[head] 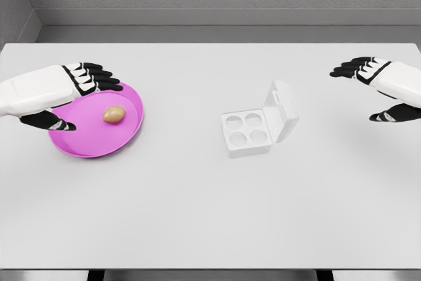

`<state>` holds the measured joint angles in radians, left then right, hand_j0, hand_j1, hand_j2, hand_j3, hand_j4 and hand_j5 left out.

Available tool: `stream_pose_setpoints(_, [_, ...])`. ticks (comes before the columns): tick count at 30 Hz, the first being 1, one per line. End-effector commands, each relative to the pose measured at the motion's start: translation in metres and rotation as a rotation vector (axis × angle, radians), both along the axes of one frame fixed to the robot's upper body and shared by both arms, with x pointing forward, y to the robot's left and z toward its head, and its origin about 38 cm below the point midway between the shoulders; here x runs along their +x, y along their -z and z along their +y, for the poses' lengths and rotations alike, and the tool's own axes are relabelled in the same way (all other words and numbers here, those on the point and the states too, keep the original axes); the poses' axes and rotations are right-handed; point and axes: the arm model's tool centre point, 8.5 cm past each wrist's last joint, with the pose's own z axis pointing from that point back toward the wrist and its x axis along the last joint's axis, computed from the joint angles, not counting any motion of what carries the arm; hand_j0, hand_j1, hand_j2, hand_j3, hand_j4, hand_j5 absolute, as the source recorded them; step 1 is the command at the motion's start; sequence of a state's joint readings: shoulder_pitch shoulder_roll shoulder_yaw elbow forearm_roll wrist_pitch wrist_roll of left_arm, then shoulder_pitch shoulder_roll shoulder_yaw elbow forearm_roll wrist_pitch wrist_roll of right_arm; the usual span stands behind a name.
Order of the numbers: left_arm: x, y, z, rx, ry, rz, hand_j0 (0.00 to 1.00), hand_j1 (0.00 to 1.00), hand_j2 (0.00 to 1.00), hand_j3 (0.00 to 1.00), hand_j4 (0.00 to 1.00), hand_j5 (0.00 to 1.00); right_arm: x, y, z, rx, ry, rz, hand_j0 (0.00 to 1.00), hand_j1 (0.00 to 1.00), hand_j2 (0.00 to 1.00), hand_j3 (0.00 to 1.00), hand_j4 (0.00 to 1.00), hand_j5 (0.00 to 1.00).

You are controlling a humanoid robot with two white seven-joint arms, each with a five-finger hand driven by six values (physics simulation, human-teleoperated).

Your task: Pack egg into the box and close the box lid

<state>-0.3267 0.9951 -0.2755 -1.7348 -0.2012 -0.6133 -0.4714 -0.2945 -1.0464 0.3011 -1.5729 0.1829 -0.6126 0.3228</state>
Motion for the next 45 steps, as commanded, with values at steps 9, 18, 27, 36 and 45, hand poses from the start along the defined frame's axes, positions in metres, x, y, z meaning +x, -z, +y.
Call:
stream_pose_setpoints(9, [0.007,-0.018,-0.009,-0.060,-0.115,0.025,1.00,1.00,1.00,1.00,1.00,1.00,0.008,0.038,-0.010,-0.036,0.056,0.061,1.00,1.00,1.00,1.00,1.00,1.00])
stream_pose_setpoints(18, [0.045,0.002,-0.058,-0.048,-0.284,0.298,1.00,1.00,1.00,1.00,1.00,1.00,0.012,0.052,-0.004,-0.079,0.049,0.078,1.00,1.00,1.00,1.00,1.00,1.00])
stream_pose_setpoints(27, [0.066,0.011,-0.076,-0.118,-0.552,0.511,1.00,1.00,1.00,1.00,1.00,1.00,0.030,0.069,0.005,-0.100,0.058,0.117,1.00,1.00,1.00,1.00,1.00,1.00])
stream_pose_setpoints(36, [0.078,0.020,-0.076,-0.022,-0.731,0.213,1.00,1.00,1.00,1.00,1.00,1.00,0.028,0.081,0.008,-0.109,0.048,0.149,1.00,1.00,1.00,1.00,1.00,1.00])
stream_pose_setpoints(45, [0.070,0.051,-0.088,0.138,-0.700,0.139,1.00,1.00,1.00,1.00,1.00,1.00,0.034,0.085,0.011,-0.090,0.054,0.154,1.00,1.00,1.00,1.00,1.00,1.00])
